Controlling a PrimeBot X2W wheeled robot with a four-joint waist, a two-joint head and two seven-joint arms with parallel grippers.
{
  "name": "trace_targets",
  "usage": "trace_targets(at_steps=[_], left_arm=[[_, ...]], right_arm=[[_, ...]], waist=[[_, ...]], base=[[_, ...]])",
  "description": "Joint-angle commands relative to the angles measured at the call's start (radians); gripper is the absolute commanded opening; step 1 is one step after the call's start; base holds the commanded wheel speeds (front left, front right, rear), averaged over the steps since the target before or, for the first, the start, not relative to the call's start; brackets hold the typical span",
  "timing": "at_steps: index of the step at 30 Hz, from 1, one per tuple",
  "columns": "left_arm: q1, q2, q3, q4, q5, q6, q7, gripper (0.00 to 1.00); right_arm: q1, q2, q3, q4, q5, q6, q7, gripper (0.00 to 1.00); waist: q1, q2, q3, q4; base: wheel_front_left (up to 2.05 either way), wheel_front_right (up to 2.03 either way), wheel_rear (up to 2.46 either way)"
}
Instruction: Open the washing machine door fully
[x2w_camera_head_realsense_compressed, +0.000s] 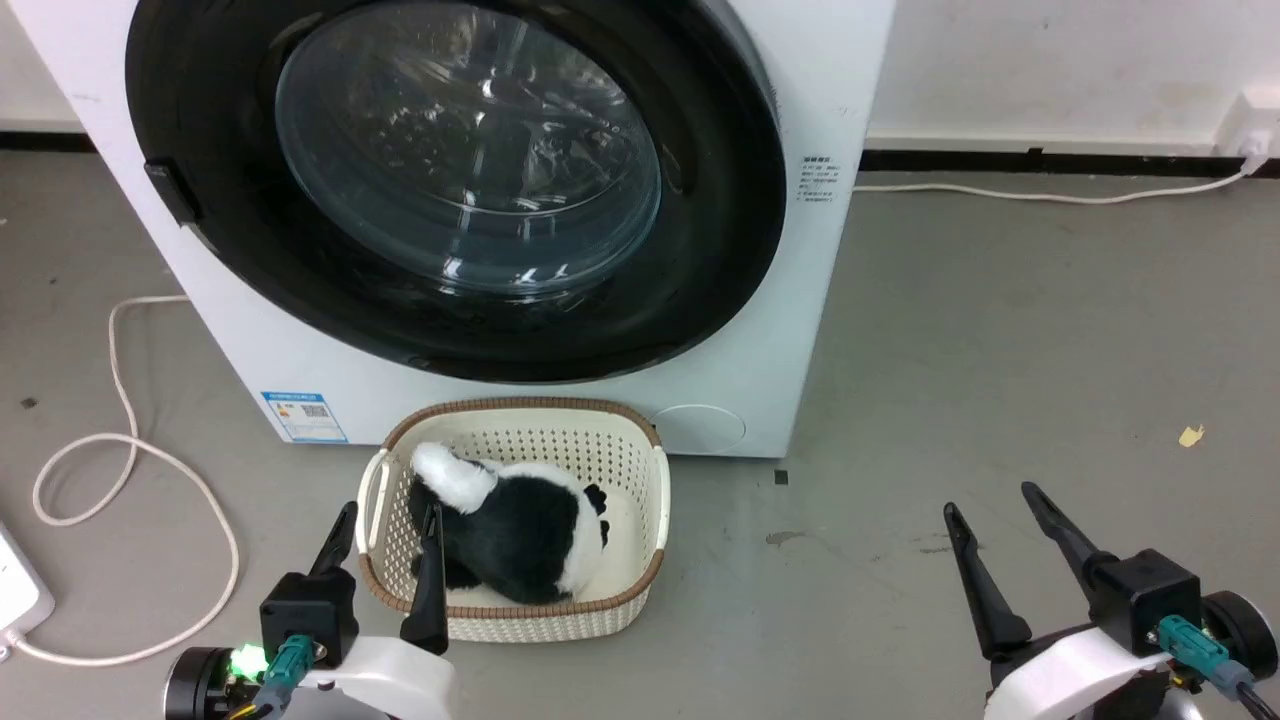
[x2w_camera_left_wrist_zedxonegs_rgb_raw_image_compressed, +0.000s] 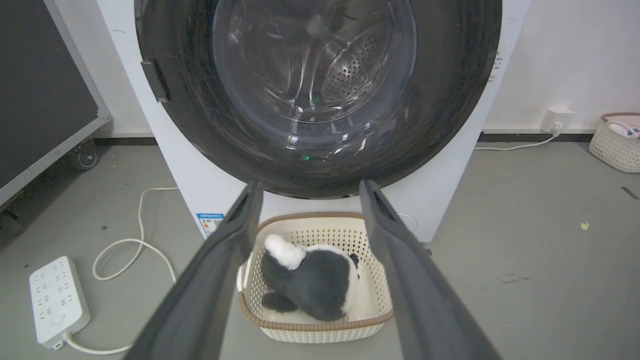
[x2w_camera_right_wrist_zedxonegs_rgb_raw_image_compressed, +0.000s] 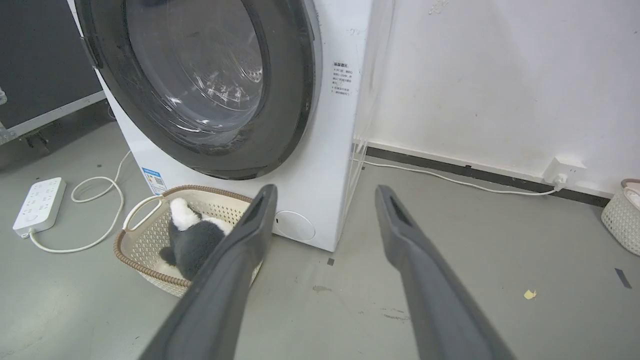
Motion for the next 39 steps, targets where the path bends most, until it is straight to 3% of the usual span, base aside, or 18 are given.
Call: trace_targets(at_steps=[1,19,20,22,39], left_arm=[[-0.015,0.0,-0.005,-0.008,-0.008,0.006,-0.01,1.0],[-0.061,0.0,-0.047,-0.043,-0.039,0.042,-0.048,1.0],[-0.063,0.0,-0.049,-0.045,-0.042,0.044,-0.05,1.0],[-0.068,0.0,-0.054,-0.048,-0.046,0.047,-0.054,1.0],[-0.107,0.001,-0.097,-0.072,-0.083,0.087,-0.091,1.0]], right_arm=[[-0.018,-0.012,-0.001,-0.008,0.005,0.0,-0.009,1.0],[-0.187,-0.121,0.025,-0.012,0.093,-0.001,-0.009,1.0],[-0.2,-0.123,0.025,-0.01,0.108,-0.001,-0.003,0.63],[-0.228,-0.129,0.023,-0.008,0.132,-0.001,0.007,0.0],[-0.504,-0.121,-0.046,0.099,0.411,-0.001,0.131,0.0]], waist=[[0.0,0.0,0.008,0.004],[0.0,0.0,0.107,0.047],[0.0,0.0,0.113,0.05],[0.0,0.0,0.124,0.057],[0.0,0.0,0.21,0.132]], base=[[0.0,0.0,0.0],[0.0,0.0,0.0],[0.0,0.0,0.0],[0.0,0.0,0.0],[0.0,0.0,0.0]])
